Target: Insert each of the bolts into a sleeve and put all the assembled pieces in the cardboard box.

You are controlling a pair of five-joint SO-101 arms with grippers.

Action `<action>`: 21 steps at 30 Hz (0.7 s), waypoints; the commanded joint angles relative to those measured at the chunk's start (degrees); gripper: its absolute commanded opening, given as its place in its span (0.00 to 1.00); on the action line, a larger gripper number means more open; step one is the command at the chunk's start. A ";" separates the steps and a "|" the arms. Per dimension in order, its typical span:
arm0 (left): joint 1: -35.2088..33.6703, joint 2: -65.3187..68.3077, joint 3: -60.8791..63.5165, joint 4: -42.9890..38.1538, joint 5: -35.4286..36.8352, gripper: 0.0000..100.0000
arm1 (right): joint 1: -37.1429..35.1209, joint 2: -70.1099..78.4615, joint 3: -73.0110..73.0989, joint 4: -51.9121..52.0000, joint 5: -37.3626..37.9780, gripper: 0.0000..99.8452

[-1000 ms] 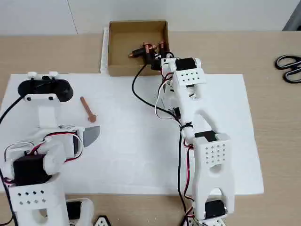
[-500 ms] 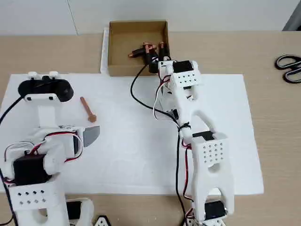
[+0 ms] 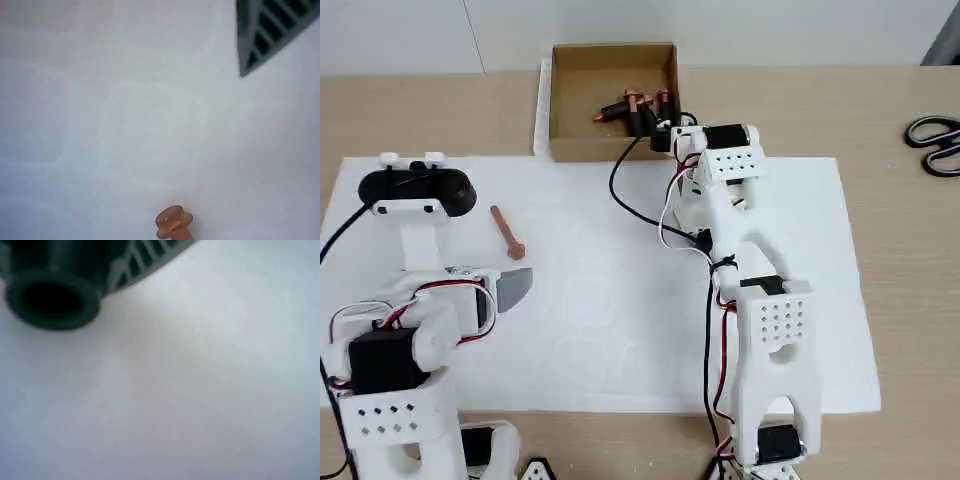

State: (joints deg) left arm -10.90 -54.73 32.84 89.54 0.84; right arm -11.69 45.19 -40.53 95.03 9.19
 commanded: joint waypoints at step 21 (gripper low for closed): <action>-0.35 53.63 -35.65 -1.76 3.08 0.32 | 6.29 -37.49 23.38 0.84 0.62 0.00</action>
State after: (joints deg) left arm -10.90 -8.57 2.51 90.24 0.57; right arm -5.89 12.84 -18.90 95.91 9.36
